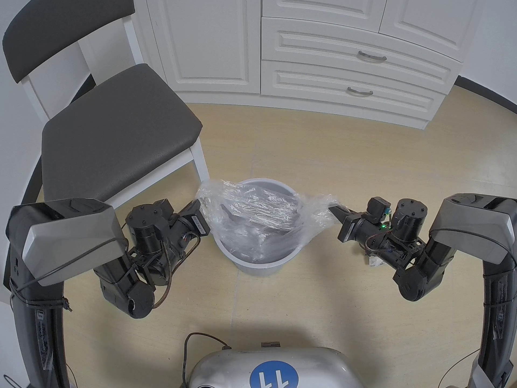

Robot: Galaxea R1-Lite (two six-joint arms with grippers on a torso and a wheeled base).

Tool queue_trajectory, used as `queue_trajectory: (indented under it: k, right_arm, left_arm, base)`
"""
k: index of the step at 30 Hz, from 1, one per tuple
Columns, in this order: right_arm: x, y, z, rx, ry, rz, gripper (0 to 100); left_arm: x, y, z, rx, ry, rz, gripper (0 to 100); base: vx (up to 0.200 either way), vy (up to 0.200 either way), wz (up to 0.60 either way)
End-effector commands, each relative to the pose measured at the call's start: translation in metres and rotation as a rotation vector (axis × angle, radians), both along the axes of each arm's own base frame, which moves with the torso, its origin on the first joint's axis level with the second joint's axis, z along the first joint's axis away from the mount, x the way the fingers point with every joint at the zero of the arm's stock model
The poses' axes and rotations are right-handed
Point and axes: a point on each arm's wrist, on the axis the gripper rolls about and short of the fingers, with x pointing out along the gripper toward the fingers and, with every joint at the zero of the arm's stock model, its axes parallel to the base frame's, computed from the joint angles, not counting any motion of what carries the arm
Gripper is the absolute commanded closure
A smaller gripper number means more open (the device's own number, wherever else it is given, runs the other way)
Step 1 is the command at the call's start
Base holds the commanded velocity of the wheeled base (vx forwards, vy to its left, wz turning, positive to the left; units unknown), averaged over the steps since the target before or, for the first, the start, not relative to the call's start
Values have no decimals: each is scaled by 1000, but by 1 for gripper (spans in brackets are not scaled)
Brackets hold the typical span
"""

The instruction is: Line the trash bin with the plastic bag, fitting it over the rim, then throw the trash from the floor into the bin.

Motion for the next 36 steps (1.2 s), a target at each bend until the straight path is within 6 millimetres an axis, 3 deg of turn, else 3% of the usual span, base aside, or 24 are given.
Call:
queue_trajectory:
  k: [1, 7, 15, 24, 36]
  right_arm:
    - [-3, -11, -5, -44, -6, -3, 100]
    - [-9, -23, -15, -165, -22, 8, 100]
    - [-10, -43, -22, -292, -58, -22, 100]
    - [-6, -59, -37, -392, -72, -43, 100]
    - [-4, -73, -48, -473, -86, -45, 100]
  left_arm:
    - [-11, 15, 1, 69, 20, -5, 100]
    - [-24, 30, -16, 232, 82, -28, 100]
    - [-13, 52, -22, 349, 70, 31, 100]
    - [8, 63, -28, 359, 43, 79, 100]
    - [8, 72, -28, 357, 53, 78, 100]
  base:
    - [0, 0, 0]
    - [0, 0, 0]
    - [0, 0, 0]
    - [0, 0, 0]
    - [0, 0, 0]
